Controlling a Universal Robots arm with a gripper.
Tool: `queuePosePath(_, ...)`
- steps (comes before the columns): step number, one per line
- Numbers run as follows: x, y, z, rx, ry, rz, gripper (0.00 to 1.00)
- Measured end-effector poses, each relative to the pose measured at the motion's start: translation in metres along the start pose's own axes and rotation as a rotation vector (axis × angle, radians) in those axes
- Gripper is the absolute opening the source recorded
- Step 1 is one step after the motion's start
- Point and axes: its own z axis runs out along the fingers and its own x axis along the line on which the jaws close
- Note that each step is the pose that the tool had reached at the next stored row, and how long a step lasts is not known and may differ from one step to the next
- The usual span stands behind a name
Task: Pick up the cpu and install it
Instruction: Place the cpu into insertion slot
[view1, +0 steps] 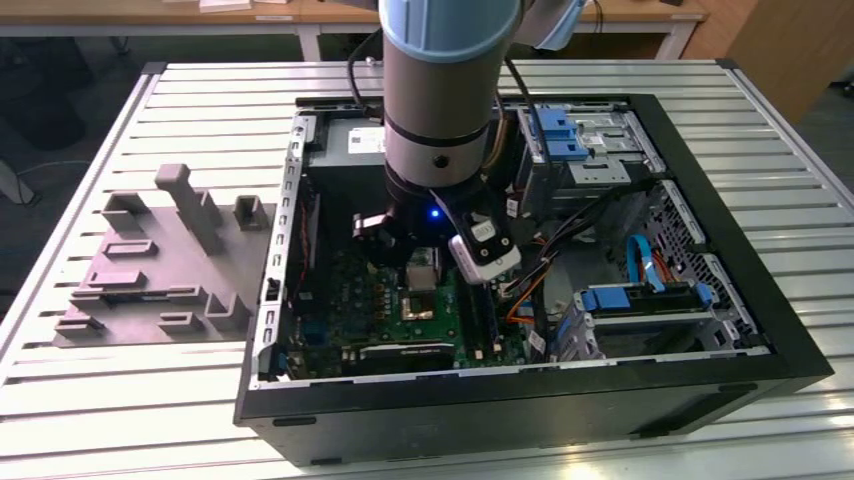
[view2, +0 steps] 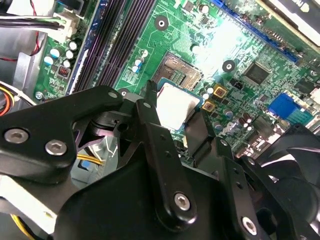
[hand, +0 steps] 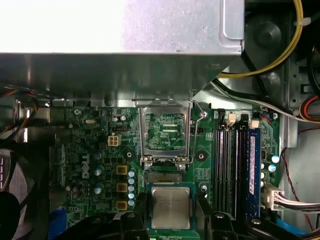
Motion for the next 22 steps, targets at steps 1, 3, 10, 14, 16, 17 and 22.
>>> queuePosePath(1,0.0,-0.0002,0.0,0.0002,0.0001,0.0,0.47)
queuePosePath(3,0.0,-0.0013,0.0006,0.0002,0.0001,0.0,0.47)
queuePosePath(10,0.0005,-0.0022,0.0096,0.0013,0.0038,-0.001,0.47)
queuePosePath(14,0.0012,-0.0041,0.0168,0.0014,0.0063,-0.001,0.47)
queuePosePath(16,0.0012,-0.005,0.0197,0.0011,0.0076,-0.001,0.47)
queuePosePath(17,0.0012,-0.0051,0.0213,0.0012,0.0083,-0.001,0.47)
queuePosePath(22,0.001,-0.0052,0.0272,0.0013,0.0092,-0.001,0.47)
